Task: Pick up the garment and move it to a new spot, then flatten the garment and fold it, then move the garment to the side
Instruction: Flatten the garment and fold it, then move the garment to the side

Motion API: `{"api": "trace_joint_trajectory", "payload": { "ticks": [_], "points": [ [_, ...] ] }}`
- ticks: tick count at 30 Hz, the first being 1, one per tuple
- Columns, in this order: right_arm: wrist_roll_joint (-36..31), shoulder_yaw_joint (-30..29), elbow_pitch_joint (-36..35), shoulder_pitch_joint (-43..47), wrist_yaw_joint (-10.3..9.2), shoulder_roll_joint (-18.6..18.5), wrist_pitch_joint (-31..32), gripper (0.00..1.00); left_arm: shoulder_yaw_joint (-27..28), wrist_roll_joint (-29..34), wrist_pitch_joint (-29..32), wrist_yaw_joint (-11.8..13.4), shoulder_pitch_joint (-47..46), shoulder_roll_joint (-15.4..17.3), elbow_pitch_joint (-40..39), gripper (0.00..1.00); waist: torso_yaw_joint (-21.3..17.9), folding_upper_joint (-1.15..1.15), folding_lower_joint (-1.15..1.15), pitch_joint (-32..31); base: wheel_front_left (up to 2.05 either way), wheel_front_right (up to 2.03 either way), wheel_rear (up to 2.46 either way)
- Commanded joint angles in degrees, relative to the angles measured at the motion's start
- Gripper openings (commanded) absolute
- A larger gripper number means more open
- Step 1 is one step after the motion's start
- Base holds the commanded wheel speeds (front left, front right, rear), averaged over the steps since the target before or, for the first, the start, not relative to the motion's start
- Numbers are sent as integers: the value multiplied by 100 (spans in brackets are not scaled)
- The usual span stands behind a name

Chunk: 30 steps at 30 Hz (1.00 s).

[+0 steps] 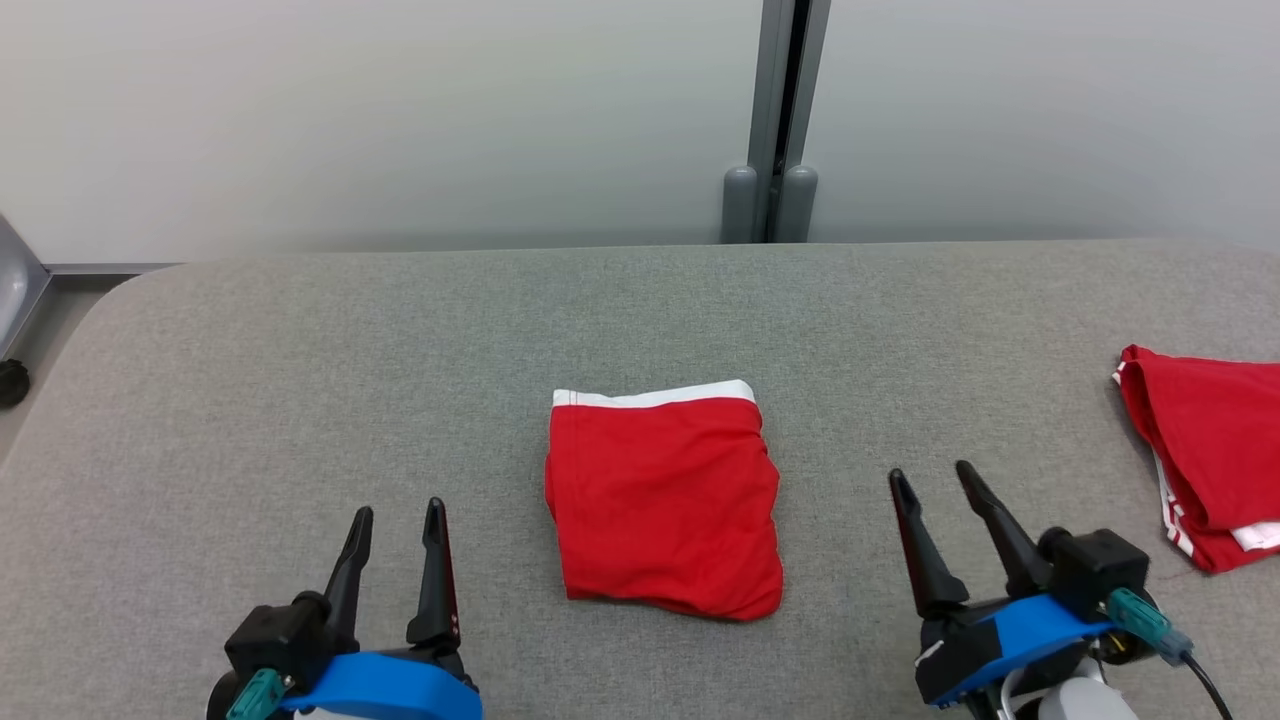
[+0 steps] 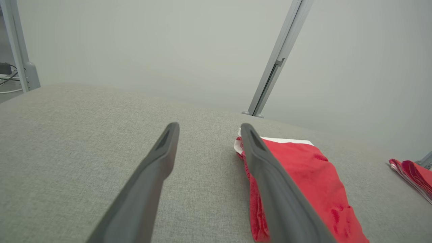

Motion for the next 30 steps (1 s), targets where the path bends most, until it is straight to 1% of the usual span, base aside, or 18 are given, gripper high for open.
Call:
{"api": "trace_joint_trajectory", "payload": {
  "ticks": [1, 4, 7, 17, 30],
  "points": [
    [-152, -233, -136, 184, 0, 101, -13, 100, 102, 75, -25, -28, 107, -32, 11, 100, -23, 0, 0, -5, 0, 0, 0],
    [-391, -487, -285, 364, 0, 212, -13, 100, 221, 163, -25, -46, 233, -102, 12, 100, -47, 0, 0, -12, 0, 0, 0],
    [-593, -571, -323, 432, 0, 245, -13, 100, 263, 312, -25, -74, 309, -113, 81, 100, -61, 0, 0, -6, 0, 0, 0],
    [-427, -499, -226, 434, 0, 247, -2, 100, 406, 557, -25, -203, 221, -235, 197, 100, -14, 0, 0, 54, 0, 0, 0],
    [-385, -475, -131, 356, 0, 247, -4, 100, 559, 678, -25, -313, 202, -331, 256, 100, 1, 0, 0, 70, 0, 0, 0]
  ]
}}
